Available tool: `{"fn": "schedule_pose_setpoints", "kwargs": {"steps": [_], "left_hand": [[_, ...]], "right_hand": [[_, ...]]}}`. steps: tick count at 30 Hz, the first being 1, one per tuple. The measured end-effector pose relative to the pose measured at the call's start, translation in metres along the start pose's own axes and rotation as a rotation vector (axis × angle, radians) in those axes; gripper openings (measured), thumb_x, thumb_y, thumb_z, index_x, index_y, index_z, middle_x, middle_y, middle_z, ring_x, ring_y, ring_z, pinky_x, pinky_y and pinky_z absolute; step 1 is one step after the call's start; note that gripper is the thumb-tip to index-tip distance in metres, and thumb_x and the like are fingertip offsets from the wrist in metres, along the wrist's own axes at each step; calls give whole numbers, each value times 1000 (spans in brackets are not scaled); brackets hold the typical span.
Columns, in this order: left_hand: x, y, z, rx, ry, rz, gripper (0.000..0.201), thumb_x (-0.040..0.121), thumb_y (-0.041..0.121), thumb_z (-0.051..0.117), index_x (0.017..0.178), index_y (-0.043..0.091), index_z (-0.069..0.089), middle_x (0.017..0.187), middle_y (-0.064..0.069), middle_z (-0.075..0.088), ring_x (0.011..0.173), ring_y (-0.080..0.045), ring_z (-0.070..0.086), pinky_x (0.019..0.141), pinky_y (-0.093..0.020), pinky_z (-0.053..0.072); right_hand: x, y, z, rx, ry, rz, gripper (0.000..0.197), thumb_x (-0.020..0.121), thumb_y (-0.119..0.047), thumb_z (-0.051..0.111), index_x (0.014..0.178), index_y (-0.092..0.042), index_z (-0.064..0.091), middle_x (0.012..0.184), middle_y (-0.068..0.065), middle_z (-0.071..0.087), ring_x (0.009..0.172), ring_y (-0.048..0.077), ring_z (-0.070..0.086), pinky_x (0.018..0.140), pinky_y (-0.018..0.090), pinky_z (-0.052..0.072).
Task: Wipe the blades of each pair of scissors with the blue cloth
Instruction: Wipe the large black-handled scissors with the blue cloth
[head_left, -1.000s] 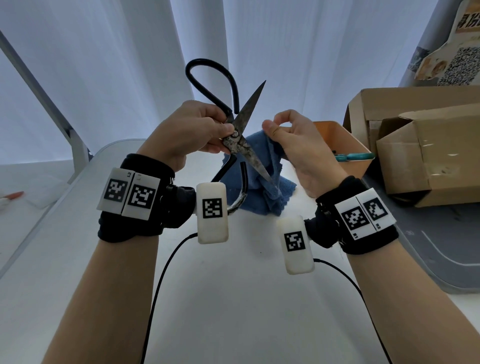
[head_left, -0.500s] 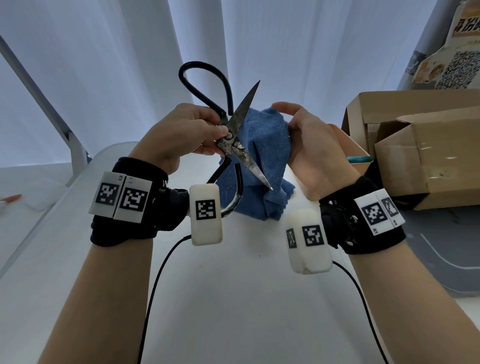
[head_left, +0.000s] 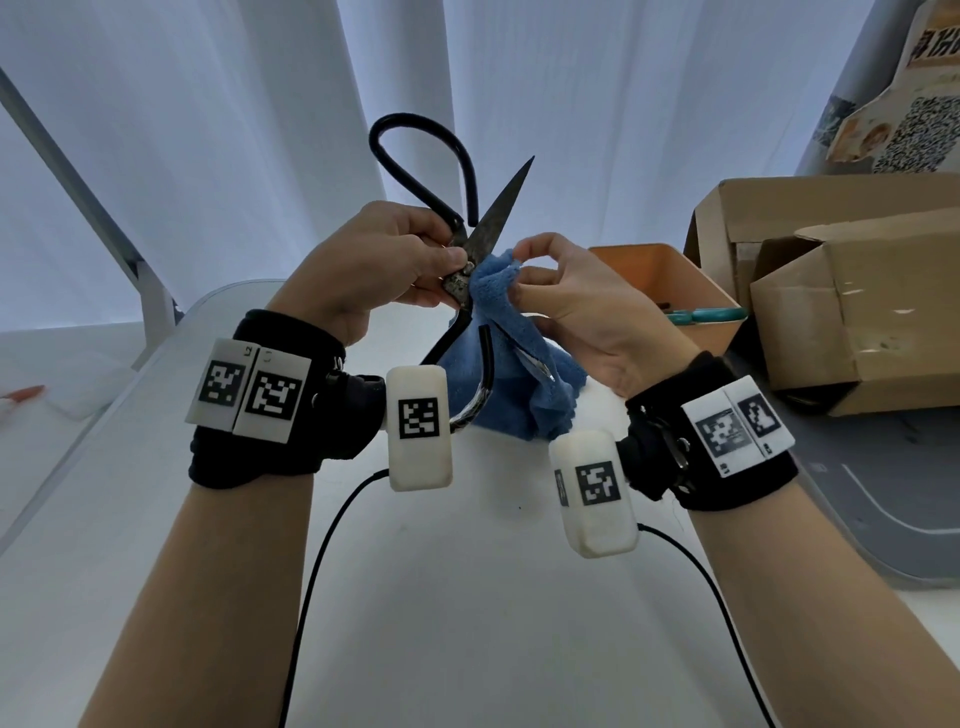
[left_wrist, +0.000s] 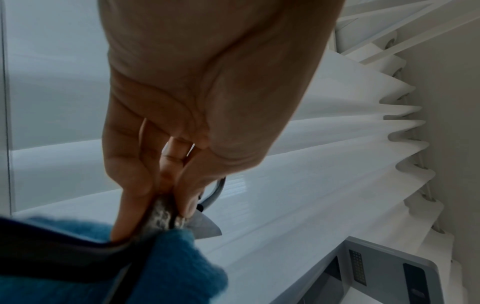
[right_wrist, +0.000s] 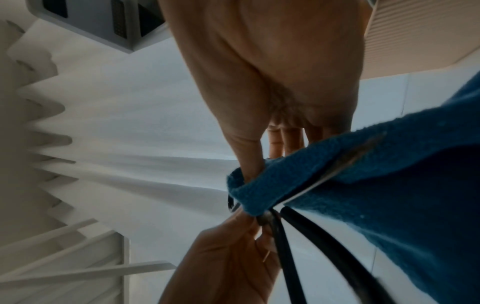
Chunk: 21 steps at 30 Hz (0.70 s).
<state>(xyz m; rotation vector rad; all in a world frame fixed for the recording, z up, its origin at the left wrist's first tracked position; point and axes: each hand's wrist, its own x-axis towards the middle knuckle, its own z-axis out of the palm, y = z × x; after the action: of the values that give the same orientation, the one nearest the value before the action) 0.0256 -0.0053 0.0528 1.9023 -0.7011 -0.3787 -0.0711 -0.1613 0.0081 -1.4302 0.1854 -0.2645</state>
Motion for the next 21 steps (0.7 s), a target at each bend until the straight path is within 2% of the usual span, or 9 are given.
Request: {"fn": "schedule_pose_setpoints", "kwargs": {"steps": [1,3,6,10,14,16,19,21], "left_hand": [[0,0,2,1,-4,1,5,96,7,61,100,7,64,79,-6,70,62,-9,69,58,-17,53],[1,0,5,4,-7,0,7,96,7,61,102,6,64,79,-5,69,60,-7,68,58,-17,54],[1,-1,6,19,-11,-5,6,96,7,62,101,6,64,76,-2,69,58,-6,67,58,-16,54],[1,-1,6,32,-14,-7,6,95,6,61,92,9,65,69,2,69,57,-5,67,58,-16,54],[2,-1,8,47,-1,4,8,95,8,62,89,12,66,76,-1,68,61,-6,66,60,-18,55],[2,-1,8,46,-1,1,6,95,8,62,91,11,66,76,-2,68,61,-7,67,60,-18,54],[1,-1,8,57,17,2,4,94,8,63,94,10,67,77,-2,68,59,-6,65,59,-16,53],[2,-2,8,60,23,2,5,94,8,64,92,11,67,77,-1,68,60,-6,65,58,-16,53]], "right_hand": [[0,0,1,-28,7,2,30,89,1,68,111,-11,50,92,10,70,77,17,66,62,22,51],[0,0,1,-70,19,-5,32,87,4,69,109,-10,51,95,16,71,85,25,67,72,29,54],[-1,-1,-1,-122,15,-13,30,89,9,63,111,-9,53,88,16,72,87,29,66,84,38,54],[-2,-2,-2,-175,-13,-26,34,90,13,58,116,-8,51,88,15,70,86,26,66,84,37,54],[0,2,0,-197,22,-33,35,86,9,66,113,-9,53,70,1,68,71,15,65,72,27,54],[0,1,-1,-205,12,-31,36,86,10,64,115,-9,53,77,6,72,73,16,67,73,27,56],[0,0,1,-245,-29,-33,47,85,17,58,123,-8,52,96,21,75,86,24,70,86,35,57],[0,2,1,-251,-25,-34,49,83,18,58,124,-8,52,93,21,73,84,23,68,86,35,57]]}}
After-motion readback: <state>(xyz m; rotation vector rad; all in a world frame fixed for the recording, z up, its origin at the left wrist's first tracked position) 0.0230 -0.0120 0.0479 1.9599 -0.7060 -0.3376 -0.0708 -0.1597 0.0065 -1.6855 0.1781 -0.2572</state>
